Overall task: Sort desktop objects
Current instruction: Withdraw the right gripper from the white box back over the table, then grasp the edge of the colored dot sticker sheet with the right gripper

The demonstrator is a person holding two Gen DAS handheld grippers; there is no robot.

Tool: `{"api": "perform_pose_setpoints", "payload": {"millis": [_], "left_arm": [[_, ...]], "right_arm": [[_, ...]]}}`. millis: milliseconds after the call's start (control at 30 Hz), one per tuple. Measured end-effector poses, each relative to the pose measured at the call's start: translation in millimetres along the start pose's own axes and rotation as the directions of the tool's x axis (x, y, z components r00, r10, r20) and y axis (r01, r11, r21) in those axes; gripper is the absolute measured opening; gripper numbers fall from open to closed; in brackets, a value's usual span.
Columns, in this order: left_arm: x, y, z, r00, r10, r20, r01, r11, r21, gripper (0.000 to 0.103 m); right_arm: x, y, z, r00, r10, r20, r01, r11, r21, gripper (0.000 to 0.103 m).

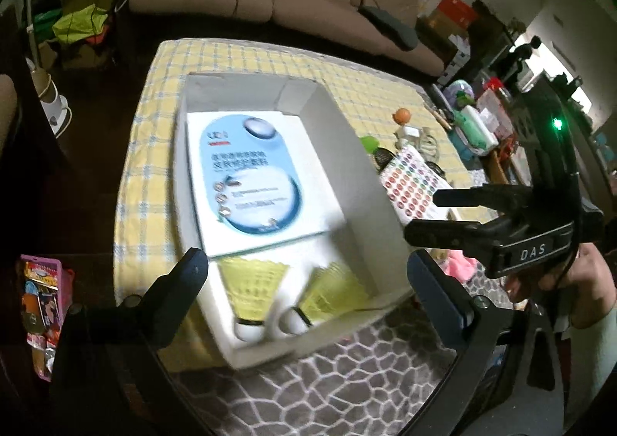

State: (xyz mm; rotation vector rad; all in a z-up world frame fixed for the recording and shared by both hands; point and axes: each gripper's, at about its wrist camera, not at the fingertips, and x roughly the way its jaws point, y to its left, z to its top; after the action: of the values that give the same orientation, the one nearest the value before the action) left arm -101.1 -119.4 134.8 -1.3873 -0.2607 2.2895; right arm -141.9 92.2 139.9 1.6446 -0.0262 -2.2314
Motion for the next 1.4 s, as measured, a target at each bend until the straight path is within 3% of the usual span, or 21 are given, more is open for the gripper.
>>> {"api": "perform_pose_setpoints", "payload": {"millis": [367, 500, 767, 967, 1167, 1267, 1400], "left_arm": [[29, -65, -20, 0.995, 0.062, -0.083, -0.057, 0.997, 0.058, 0.103], [48, -81, -22, 0.99, 0.075, -0.118, -0.067, 0.995, 0.072, 0.103], [78, -80, -19, 0.973, 0.137, -0.184, -0.132, 0.99, 0.04, 0.103], [78, -87, -10, 0.979, 0.109, -0.173, -0.1, 0.993, 0.06, 0.103], [90, -104, -9, 0.976, 0.089, -0.2, -0.072, 0.993, 0.094, 0.101], [97, -105, -8, 0.975, 0.084, -0.208, -0.068, 0.994, 0.083, 0.099], [104, -107, -7, 0.973, 0.072, -0.22, -0.056, 0.995, 0.078, 0.093]], "right_arm": [[-30, -66, -52, 0.996, -0.087, -0.014, 0.088, 0.996, 0.032, 0.103], [-35, -91, -55, 0.997, -0.073, -0.006, 0.073, 0.995, 0.065, 0.103], [-12, -125, -35, 0.988, -0.125, -0.088, 0.131, 0.99, 0.061, 0.102], [-12, -154, -20, 0.996, -0.04, -0.083, 0.053, 0.986, 0.158, 0.102], [-6, -177, -19, 0.994, -0.038, -0.105, 0.061, 0.973, 0.225, 0.102], [1, -183, -23, 0.995, 0.018, -0.098, 0.009, 0.963, 0.269, 0.097], [15, -189, -29, 0.991, 0.084, -0.102, -0.046, 0.942, 0.331, 0.079]]}}
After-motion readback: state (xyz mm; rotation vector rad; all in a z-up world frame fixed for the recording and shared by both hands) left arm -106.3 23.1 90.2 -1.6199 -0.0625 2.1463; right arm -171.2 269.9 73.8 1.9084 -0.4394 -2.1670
